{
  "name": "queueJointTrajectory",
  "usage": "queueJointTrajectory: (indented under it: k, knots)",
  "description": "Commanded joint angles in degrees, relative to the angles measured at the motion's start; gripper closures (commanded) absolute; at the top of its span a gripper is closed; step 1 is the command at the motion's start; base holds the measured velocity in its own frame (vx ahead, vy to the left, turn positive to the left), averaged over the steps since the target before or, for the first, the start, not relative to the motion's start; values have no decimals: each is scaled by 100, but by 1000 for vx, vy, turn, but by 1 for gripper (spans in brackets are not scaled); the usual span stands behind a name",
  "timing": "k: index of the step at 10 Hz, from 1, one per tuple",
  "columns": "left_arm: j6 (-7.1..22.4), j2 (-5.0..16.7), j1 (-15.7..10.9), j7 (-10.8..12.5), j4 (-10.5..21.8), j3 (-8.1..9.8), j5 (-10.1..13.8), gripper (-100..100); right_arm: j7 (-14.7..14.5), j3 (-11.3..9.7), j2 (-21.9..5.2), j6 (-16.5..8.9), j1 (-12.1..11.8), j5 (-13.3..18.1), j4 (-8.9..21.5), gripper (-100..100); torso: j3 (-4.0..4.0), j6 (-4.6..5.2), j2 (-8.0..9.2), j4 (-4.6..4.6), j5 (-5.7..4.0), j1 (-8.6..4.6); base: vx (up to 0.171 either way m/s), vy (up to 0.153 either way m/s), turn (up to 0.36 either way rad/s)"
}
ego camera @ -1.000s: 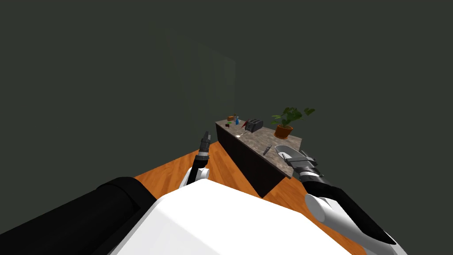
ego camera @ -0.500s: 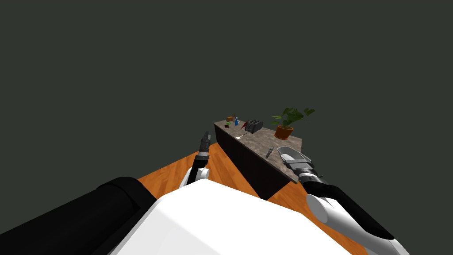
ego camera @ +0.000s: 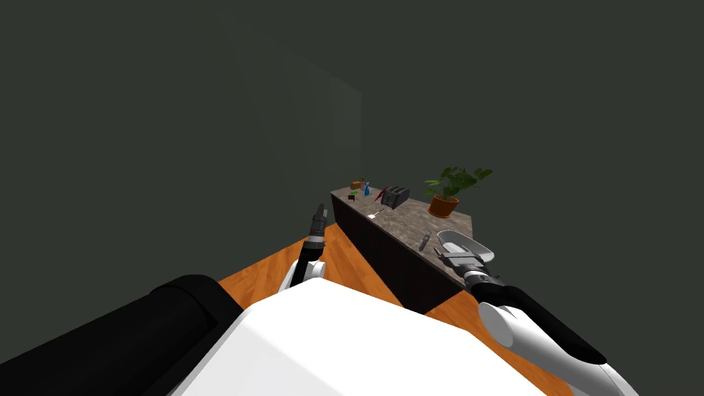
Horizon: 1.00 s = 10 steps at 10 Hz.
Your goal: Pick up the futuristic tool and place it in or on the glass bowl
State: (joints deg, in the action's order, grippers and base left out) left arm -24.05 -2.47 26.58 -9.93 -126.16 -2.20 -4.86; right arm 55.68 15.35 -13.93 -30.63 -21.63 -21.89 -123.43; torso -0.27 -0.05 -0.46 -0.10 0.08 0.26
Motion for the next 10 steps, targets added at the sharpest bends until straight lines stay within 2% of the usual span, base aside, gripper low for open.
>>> queueJointTrajectory:
  k: [1, 2, 3, 4, 5, 6, 7, 8, 9, 10]
  knots:
    - [0, 0, 0, 0, 0, 0, 0, 0, 255, 42, -42, -286, 0, -116, 40, -100, 0, 0, 0, 0, 0, 0, 117, 73, -75]
    - [0, 0, 1, 0, 0, 0, 0, 0, 255, 42, -42, -354, 0, -116, 40, -100, -4, 1, -8, -2, -1, 2, 88, 74, -51]
    - [0, 0, 0, 0, 0, 0, 0, 0, 467, 91, -78, -577, 8, -220, 83, -100, -1, 0, -1, -1, 0, 1, 92, 102, -88]
    - [0, 0, 0, 0, 0, 0, 0, 0, 467, 91, -78, -633, 8, -220, 83, -100, -1, 1, -2, -1, 1, 11, 78, 75, -48]
    - [0, 0, 0, 0, 0, 0, 0, 0, 674, 149, -114, -856, 17, -326, 126, -100, 1, 0, 3, 0, 0, 2, 94, 76, -83]
    - [0, 0, 0, 0, 0, 0, 0, 0, 674, 149, -114, -908, 17, -326, 126, -100, -1, 1, -2, 0, -1, 2, 83, 69, -45]
    - [0, 0, 0, 0, 0, 0, 0, 0, 873, 217, -148, -1119, 27, -435, 171, -100, 0, 0, 2, 0, -1, -2, 75, 78, -69]
    - [0, 0, 0, 0, 0, 0, 0, 0, 873, 217, -148, -1179, 27, -435, 171, -100, 2, 1, 4, 1, -1, 0, 71, 66, -51]
    - [0, 0, 0, 0, 0, 0, 0, 0, 1065, 296, -181, -1388, 38, -545, 215, -100, 3, 0, 6, 1, -1, -4, 102, 66, -70]
    - [0, 0, 0, 0, 0, 0, 0, 0, 1065, 296, -181, -1445, 38, -545, 215, -100, -1, 1, -2, 0, -1, -3, 85, 64, -48]
